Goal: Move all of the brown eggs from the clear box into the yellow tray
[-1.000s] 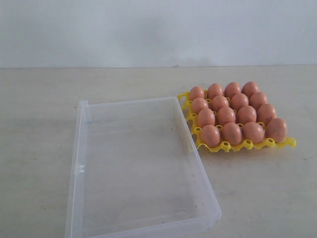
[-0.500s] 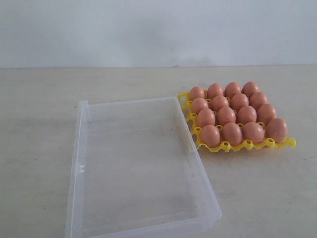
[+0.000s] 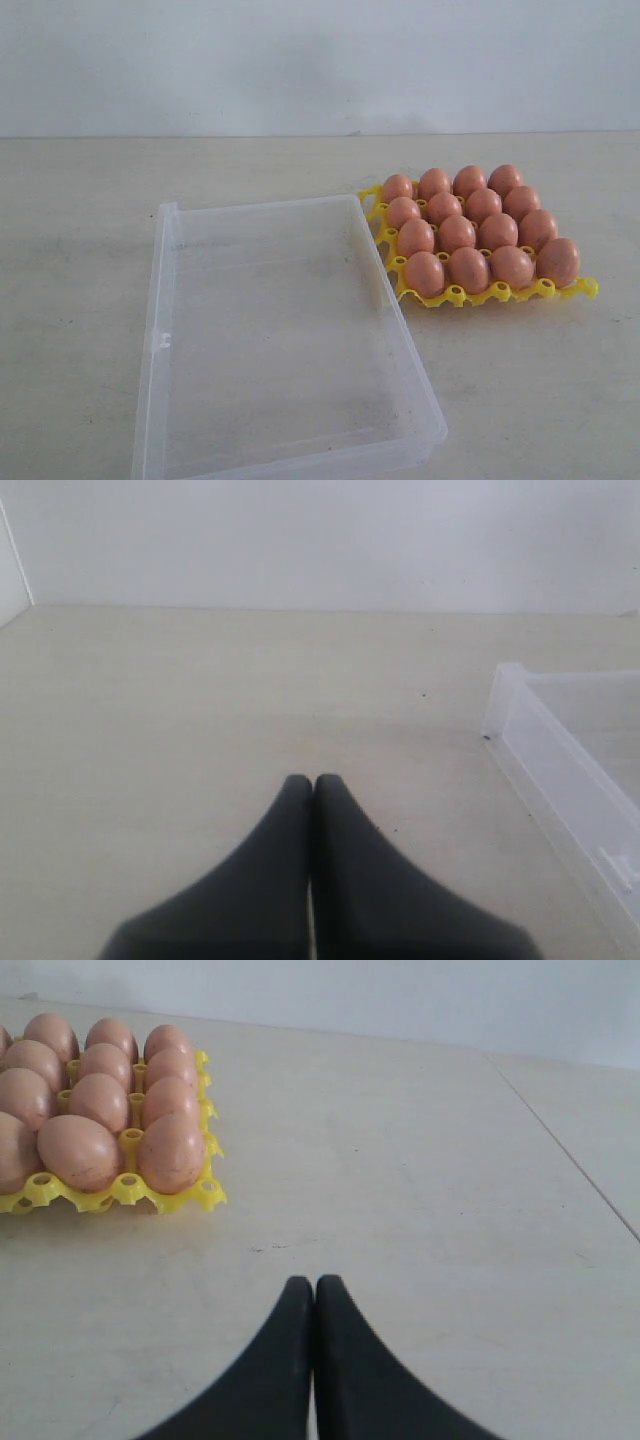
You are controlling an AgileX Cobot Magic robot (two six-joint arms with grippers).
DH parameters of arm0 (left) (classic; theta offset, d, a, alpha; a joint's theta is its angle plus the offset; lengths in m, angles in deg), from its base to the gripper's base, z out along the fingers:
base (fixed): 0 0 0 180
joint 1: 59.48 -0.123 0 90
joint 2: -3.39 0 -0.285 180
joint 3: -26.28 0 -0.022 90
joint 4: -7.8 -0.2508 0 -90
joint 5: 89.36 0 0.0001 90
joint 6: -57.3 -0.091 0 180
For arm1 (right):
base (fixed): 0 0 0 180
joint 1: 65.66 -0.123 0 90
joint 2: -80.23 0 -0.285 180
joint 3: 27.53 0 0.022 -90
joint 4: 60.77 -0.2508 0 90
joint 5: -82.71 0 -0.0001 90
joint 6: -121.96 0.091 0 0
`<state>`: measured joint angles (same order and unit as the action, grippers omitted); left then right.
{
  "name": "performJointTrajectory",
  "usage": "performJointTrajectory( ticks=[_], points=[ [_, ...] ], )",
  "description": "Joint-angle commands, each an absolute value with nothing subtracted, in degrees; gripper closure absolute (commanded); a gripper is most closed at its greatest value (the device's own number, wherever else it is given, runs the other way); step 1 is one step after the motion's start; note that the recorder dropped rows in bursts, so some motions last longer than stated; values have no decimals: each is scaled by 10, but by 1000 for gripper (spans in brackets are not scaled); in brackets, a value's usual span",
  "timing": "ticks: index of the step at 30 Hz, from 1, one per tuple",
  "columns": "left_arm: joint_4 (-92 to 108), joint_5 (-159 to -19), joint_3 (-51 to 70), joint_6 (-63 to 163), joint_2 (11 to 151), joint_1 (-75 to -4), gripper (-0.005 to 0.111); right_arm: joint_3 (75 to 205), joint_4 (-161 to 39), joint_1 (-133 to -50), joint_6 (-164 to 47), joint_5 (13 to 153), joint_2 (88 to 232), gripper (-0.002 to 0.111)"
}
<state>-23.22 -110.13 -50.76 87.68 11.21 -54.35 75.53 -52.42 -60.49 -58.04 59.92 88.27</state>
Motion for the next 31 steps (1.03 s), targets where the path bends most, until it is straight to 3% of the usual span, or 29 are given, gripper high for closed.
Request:
performJointTrajectory(
  ticks=[1,21,31],
  points=[
    [-235,-1099,-509,877,112,-542,111,753,-521,-601,-580,603,880,109],
    [-235,-1099,-509,877,112,-543,111,753,-521,-601,-580,603,880,109],
    [-235,-1099,-509,877,112,-577,111,753,-521,-601,-580,604,880,109]
  ],
)
